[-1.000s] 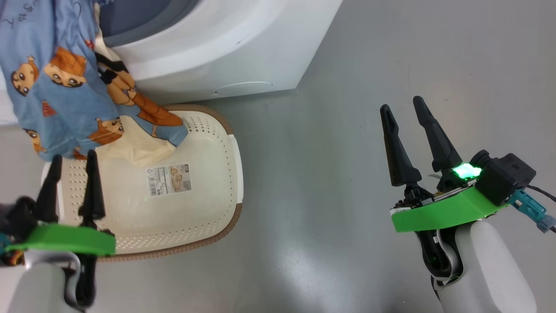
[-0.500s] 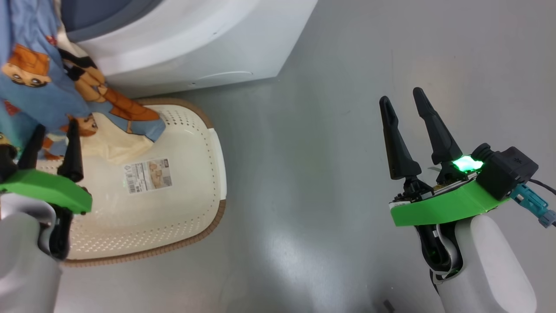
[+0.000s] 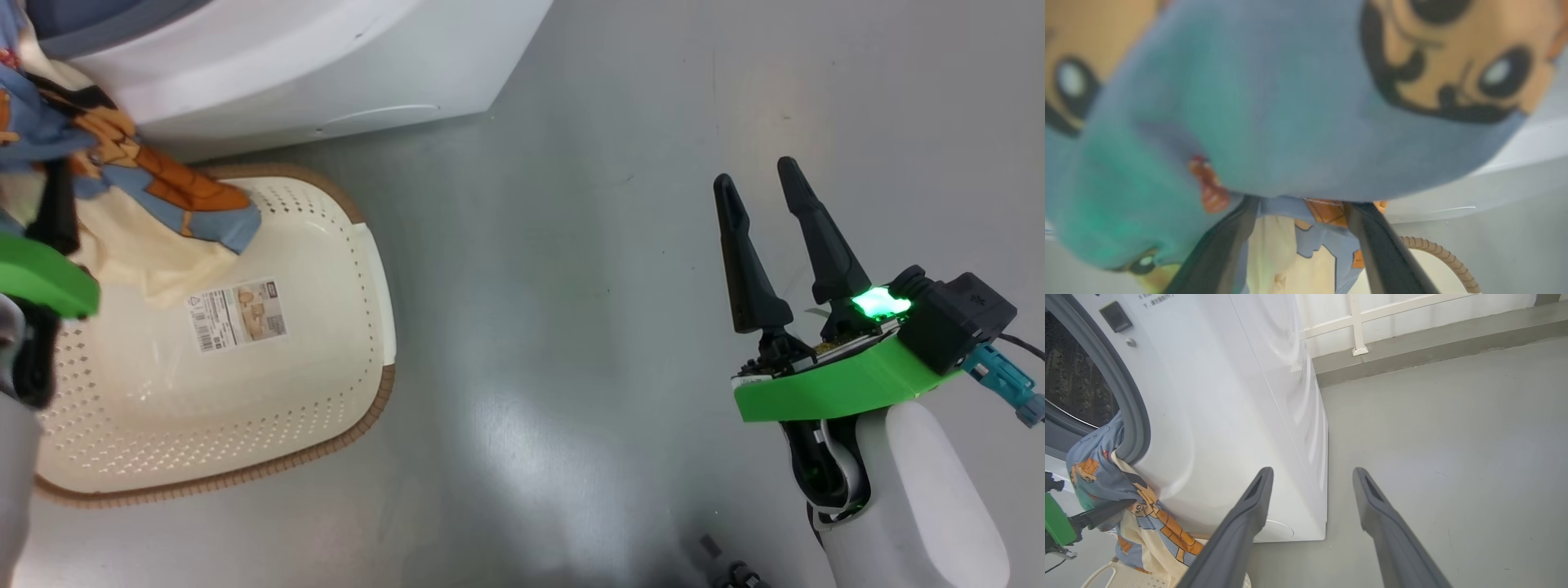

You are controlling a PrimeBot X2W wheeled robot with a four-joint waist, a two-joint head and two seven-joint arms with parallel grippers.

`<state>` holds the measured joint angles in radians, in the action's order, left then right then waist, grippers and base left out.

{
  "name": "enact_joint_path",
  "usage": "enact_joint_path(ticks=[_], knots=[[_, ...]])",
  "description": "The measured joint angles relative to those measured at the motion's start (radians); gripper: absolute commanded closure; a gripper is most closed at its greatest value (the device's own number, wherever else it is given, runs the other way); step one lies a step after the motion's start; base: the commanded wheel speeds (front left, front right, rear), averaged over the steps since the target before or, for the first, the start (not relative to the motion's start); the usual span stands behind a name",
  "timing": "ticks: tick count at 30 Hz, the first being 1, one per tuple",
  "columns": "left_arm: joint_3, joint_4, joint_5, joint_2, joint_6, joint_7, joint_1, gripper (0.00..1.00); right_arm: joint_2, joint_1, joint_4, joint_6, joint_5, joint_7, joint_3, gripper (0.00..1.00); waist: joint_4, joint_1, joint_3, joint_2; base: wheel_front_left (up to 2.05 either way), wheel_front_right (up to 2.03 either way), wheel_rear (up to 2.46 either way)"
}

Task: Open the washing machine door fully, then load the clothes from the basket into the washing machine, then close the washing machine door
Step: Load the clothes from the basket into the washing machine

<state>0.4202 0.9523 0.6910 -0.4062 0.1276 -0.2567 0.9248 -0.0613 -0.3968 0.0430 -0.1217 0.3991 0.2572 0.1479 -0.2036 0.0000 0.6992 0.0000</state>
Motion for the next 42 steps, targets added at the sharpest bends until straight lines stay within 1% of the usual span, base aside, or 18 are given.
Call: enact_joint_path(ticks=[4,7,9,14,15,16,17,26,31,35,37,42], knots=[[-0.044,-0.021,-0.028,-0.006,0.000,0.000,0.029,0.00,0.001,-0.011,-0.001,0.000,0.000,0.000,-0.002,0.00,-0.005,0.0000,0.012,0.0000,0.00,0.00,0.00],[-0.072,-0.041,-0.070,-0.004,0.000,0.010,0.024,0.00,0.002,-0.019,-0.002,0.000,0.000,0.000,-0.002,0.00,-0.005,0.0000,0.013,0.0000,0.00,0.00,0.00],[-0.102,-0.058,-0.104,0.002,0.000,0.010,0.014,0.00,0.002,-0.019,-0.002,0.000,0.000,0.000,-0.002,0.00,-0.003,0.0000,0.014,0.0000,0.00,0.00,0.00],[-0.153,-0.084,-0.150,0.021,0.000,0.010,-0.002,0.00,0.003,-0.019,-0.002,0.000,0.000,0.000,-0.002,0.00,0.002,-0.0001,0.009,0.0000,0.00,0.00,0.00],[-0.164,-0.089,-0.153,0.026,0.000,0.010,-0.006,0.36,0.003,-0.019,-0.002,0.000,0.000,0.000,-0.002,0.00,0.003,0.0000,0.007,0.0000,0.00,0.00,0.00],[-0.171,-0.096,-0.155,0.030,0.000,0.010,-0.010,0.85,0.003,-0.019,-0.001,0.000,0.000,0.000,-0.002,0.00,0.004,-0.0001,0.006,0.0000,0.00,0.00,0.00],[-0.175,-0.103,-0.155,0.033,0.000,0.010,-0.014,1.00,0.003,-0.019,-0.001,0.000,0.000,0.000,-0.002,0.00,0.005,0.0000,0.004,0.0000,0.00,0.00,0.00],[-0.168,-0.125,-0.154,0.044,0.000,0.008,-0.025,1.00,0.003,-0.019,0.002,0.000,0.000,0.000,0.000,0.00,0.017,0.0000,-0.020,0.0000,0.00,0.00,0.00],[-0.154,-0.181,-0.148,0.045,0.000,0.007,-0.066,1.00,0.003,-0.019,0.002,0.000,0.000,0.000,-0.001,0.00,0.023,0.0000,-0.033,0.0000,0.00,0.00,0.00],[-0.153,-0.258,-0.141,0.039,0.000,0.007,-0.114,1.00,0.003,-0.019,0.004,0.000,0.003,0.000,0.000,0.00,0.029,0.0000,-0.041,0.0000,0.00,0.00,0.00],[-0.161,-0.340,-0.145,0.029,0.000,0.007,-0.164,1.00,0.003,-0.018,0.007,0.000,0.008,0.000,0.000,0.00,0.032,0.0000,-0.050,0.0000,0.00,0.00,0.00],[-0.209,-0.479,-0.169,0.021,0.000,0.004,-0.231,1.00,0.003,-0.015,0.012,0.000,0.012,0.000,0.000,0.00,0.041,0.0000,-0.064,0.0000,0.00,0.00,0.00]])
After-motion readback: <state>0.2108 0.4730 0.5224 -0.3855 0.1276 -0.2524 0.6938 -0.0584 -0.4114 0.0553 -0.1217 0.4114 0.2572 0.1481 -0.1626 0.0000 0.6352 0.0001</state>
